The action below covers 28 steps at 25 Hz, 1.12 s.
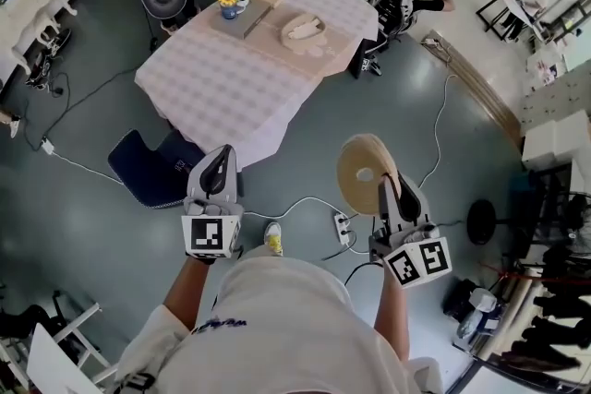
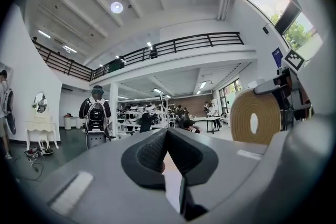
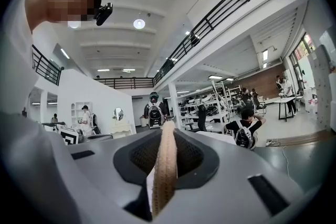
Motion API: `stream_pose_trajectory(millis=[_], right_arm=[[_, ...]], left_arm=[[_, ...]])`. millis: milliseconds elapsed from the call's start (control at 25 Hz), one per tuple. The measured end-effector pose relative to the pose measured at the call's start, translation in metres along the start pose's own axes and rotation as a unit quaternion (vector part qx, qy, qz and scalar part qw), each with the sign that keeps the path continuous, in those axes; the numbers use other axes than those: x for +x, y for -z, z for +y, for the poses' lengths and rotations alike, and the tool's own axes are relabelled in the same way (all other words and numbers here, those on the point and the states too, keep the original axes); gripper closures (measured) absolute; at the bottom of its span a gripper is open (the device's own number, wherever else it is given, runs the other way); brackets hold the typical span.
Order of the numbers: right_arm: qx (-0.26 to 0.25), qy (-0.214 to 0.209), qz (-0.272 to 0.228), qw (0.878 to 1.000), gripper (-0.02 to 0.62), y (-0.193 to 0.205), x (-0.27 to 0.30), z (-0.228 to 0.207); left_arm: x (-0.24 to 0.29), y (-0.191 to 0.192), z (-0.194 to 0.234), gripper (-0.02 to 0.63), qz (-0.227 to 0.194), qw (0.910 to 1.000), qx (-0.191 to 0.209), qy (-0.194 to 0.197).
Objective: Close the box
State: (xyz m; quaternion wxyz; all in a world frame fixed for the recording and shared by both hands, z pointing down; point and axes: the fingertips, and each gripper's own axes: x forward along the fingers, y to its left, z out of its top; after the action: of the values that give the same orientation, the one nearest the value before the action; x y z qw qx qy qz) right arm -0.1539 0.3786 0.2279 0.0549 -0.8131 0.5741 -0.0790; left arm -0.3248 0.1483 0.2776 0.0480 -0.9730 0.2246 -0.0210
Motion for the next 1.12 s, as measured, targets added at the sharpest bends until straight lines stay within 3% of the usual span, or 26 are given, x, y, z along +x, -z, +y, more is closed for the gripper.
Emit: stream_pose_trajectory(millis=[560, 1120], right_arm=[[-0.003, 0.013, 0.014, 1.0, 0.528, 0.005, 0.043, -0.005], [-0.005, -0.015, 0.004, 1.0, 0.528, -0.004, 0.132, -0.052]], left_arm=[[0.04, 0.018, 0.017, 0.604, 0.013, 0.9995, -0.013, 0.026], [0.11, 0.031, 0.044, 0.604, 0.024, 0.9997, -0.01, -0.004]])
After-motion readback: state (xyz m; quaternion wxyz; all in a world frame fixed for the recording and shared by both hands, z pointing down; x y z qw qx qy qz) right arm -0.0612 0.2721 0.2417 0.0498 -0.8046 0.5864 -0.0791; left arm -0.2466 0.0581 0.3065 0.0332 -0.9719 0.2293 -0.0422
